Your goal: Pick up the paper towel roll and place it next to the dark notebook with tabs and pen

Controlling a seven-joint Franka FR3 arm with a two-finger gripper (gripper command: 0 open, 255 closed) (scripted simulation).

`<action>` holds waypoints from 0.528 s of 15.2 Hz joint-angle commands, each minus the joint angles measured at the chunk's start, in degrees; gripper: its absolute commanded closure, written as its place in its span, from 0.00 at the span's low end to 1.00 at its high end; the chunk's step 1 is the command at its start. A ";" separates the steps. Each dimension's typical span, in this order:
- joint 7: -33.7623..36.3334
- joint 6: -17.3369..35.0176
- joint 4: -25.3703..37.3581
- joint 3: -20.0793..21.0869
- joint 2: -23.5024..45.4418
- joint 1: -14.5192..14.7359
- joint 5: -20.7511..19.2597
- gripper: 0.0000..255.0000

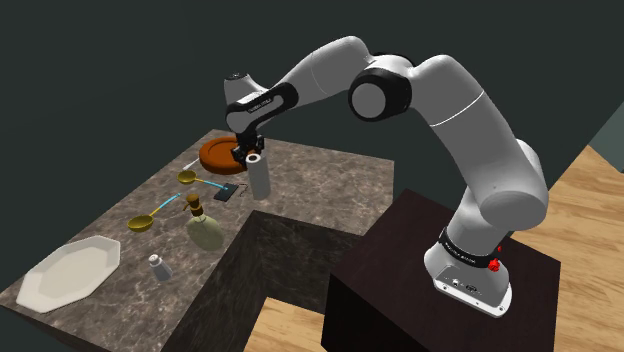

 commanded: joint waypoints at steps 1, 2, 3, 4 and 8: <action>0.01 1.14 -0.44 -0.01 0.68 -0.05 -0.01 1.00; 0.04 1.58 -0.41 -0.01 1.15 -0.06 -0.02 1.00; 0.06 2.02 -0.36 -0.01 1.63 -0.06 -0.02 1.00; 0.09 2.44 -0.29 -0.02 2.13 -0.06 -0.02 1.00; 0.20 4.06 0.15 -0.02 4.19 -0.08 -0.04 1.00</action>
